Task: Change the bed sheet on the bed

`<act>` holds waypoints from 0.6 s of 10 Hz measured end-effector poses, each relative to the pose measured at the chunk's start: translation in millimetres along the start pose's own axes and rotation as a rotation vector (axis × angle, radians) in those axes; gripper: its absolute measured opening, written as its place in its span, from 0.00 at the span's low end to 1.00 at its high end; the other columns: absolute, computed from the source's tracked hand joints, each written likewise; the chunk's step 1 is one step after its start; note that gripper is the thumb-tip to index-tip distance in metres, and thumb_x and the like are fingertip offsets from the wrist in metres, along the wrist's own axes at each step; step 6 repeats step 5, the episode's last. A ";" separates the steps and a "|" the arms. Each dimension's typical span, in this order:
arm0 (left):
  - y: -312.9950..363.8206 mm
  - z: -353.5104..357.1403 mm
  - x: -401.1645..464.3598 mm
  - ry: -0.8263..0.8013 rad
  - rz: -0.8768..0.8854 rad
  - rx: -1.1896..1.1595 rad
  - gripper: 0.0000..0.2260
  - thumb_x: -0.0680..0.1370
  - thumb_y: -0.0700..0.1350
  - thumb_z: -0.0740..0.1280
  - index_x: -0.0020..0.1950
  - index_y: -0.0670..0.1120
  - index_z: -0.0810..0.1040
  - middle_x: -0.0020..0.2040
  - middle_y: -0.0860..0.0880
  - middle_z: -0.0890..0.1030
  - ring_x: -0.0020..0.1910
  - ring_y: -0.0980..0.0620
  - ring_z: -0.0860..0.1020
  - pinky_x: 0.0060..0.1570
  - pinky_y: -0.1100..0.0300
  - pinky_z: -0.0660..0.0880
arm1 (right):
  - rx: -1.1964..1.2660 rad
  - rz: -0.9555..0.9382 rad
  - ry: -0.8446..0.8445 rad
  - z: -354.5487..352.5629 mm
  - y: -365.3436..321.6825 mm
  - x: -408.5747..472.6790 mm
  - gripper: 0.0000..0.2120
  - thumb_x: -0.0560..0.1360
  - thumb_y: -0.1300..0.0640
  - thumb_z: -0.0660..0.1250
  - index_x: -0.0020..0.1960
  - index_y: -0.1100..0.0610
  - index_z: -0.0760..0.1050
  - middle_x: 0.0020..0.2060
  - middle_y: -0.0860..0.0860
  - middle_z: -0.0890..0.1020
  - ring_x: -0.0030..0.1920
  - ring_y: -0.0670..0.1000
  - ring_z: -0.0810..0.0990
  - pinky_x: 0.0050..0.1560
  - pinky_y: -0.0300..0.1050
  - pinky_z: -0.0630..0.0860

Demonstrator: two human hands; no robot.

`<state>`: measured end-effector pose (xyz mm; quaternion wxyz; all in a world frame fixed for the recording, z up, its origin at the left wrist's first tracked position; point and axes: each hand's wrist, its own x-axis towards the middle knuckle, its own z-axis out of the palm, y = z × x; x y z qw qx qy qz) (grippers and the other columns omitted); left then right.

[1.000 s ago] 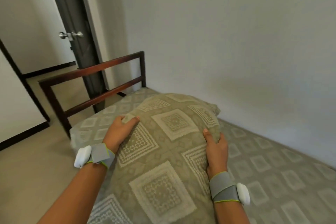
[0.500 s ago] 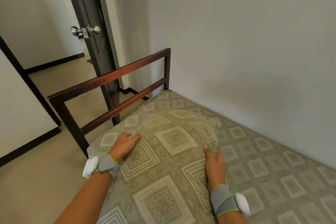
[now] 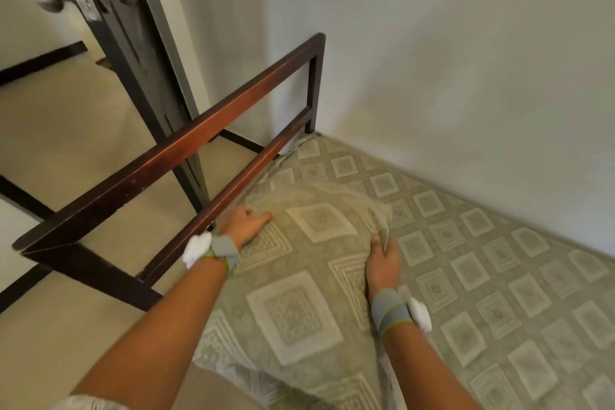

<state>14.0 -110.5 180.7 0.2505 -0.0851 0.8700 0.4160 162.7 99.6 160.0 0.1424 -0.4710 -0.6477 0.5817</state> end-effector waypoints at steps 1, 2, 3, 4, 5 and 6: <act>28.5 -10.2 53.2 0.050 0.078 0.091 0.33 0.68 0.67 0.67 0.68 0.51 0.71 0.68 0.46 0.73 0.66 0.42 0.72 0.66 0.52 0.69 | -0.049 -0.036 0.062 31.9 -16.9 33.4 0.24 0.82 0.50 0.53 0.75 0.59 0.60 0.73 0.56 0.66 0.73 0.58 0.64 0.70 0.51 0.61; 37.8 -12.0 88.1 0.078 0.134 0.180 0.30 0.71 0.65 0.66 0.68 0.52 0.70 0.68 0.45 0.73 0.67 0.41 0.71 0.66 0.51 0.68 | -0.099 0.000 0.079 51.3 -20.3 52.3 0.24 0.83 0.51 0.52 0.75 0.61 0.59 0.72 0.58 0.67 0.72 0.60 0.65 0.68 0.51 0.63; 36.4 -4.6 121.4 -0.111 0.200 0.341 0.29 0.76 0.58 0.65 0.73 0.46 0.64 0.72 0.43 0.68 0.69 0.42 0.69 0.65 0.55 0.68 | -0.361 0.135 0.036 61.9 -2.7 71.9 0.20 0.80 0.53 0.57 0.69 0.60 0.66 0.67 0.63 0.71 0.66 0.63 0.70 0.63 0.51 0.66; 27.7 4.6 126.6 -0.248 0.205 0.457 0.29 0.79 0.53 0.63 0.75 0.43 0.60 0.74 0.43 0.65 0.71 0.43 0.67 0.62 0.59 0.67 | -0.568 0.140 0.048 64.6 8.5 71.7 0.19 0.78 0.52 0.61 0.67 0.57 0.69 0.64 0.64 0.72 0.66 0.63 0.68 0.63 0.52 0.65; 14.7 20.7 120.5 -0.258 0.278 0.518 0.30 0.79 0.53 0.64 0.76 0.43 0.59 0.77 0.43 0.58 0.75 0.44 0.58 0.70 0.56 0.59 | -0.646 -0.063 0.013 67.7 14.3 63.0 0.18 0.76 0.53 0.64 0.65 0.56 0.70 0.63 0.62 0.72 0.65 0.63 0.68 0.61 0.51 0.66; 14.7 20.7 120.5 -0.258 0.278 0.518 0.30 0.79 0.53 0.64 0.76 0.43 0.59 0.77 0.43 0.58 0.75 0.44 0.58 0.70 0.56 0.59 | -0.646 -0.063 0.013 67.7 14.3 63.0 0.18 0.76 0.53 0.64 0.65 0.56 0.70 0.63 0.62 0.72 0.65 0.63 0.68 0.61 0.51 0.66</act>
